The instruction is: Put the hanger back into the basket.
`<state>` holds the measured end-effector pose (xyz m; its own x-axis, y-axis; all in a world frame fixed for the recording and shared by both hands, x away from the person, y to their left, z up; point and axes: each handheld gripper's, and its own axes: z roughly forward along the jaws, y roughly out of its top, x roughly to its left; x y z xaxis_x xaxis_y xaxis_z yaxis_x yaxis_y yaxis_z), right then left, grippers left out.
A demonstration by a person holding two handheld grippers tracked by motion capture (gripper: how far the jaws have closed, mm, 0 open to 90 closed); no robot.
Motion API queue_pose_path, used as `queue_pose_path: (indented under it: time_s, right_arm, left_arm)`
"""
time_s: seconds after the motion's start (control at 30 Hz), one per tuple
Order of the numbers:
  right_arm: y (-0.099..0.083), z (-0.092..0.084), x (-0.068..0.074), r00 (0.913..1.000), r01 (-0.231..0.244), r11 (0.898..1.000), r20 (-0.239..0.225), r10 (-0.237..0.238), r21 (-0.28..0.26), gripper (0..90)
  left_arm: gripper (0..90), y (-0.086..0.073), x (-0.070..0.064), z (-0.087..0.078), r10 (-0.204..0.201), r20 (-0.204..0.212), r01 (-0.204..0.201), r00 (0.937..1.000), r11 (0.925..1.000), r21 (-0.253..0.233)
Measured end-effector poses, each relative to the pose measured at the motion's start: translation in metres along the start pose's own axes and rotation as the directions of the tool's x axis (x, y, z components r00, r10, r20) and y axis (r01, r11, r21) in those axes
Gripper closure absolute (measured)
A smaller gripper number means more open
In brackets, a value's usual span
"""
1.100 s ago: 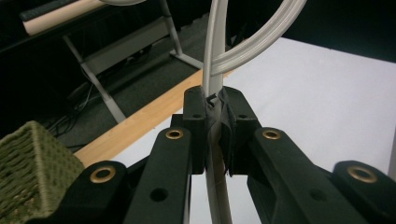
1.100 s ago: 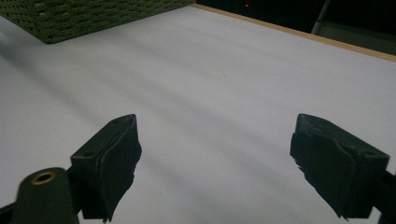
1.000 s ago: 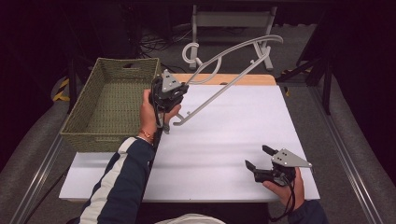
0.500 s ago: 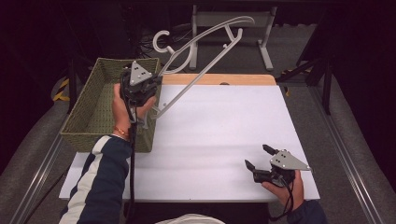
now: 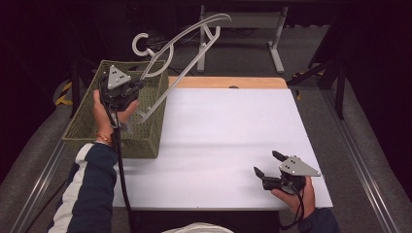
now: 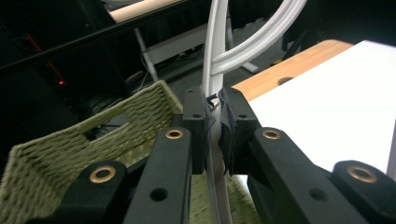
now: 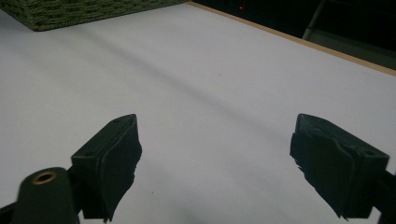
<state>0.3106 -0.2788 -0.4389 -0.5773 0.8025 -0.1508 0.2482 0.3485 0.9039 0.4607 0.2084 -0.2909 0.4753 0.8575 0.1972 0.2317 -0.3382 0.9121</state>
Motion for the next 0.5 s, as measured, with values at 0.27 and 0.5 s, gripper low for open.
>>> queue_pose_path:
  time_s: [0.27, 0.5]
  right_arm:
    - [-0.001, 0.001, -0.001, 1.0, -0.003, 1.0, -0.003, 0.003, 0.006, 15.6]
    - [0.0, 0.001, 0.0, 1.0, 0.002, 1.0, 0.0, -0.002, 0.007, 15.6]
  left_arm:
    - [82.0, -0.017, 0.019, 0.0, -0.007, -0.034, 0.008, 0.9994, 0.9995, 0.032]
    - [82.0, -0.035, 0.038, 0.002, -0.019, -0.075, 0.025, 0.997, 0.9964, 0.081]
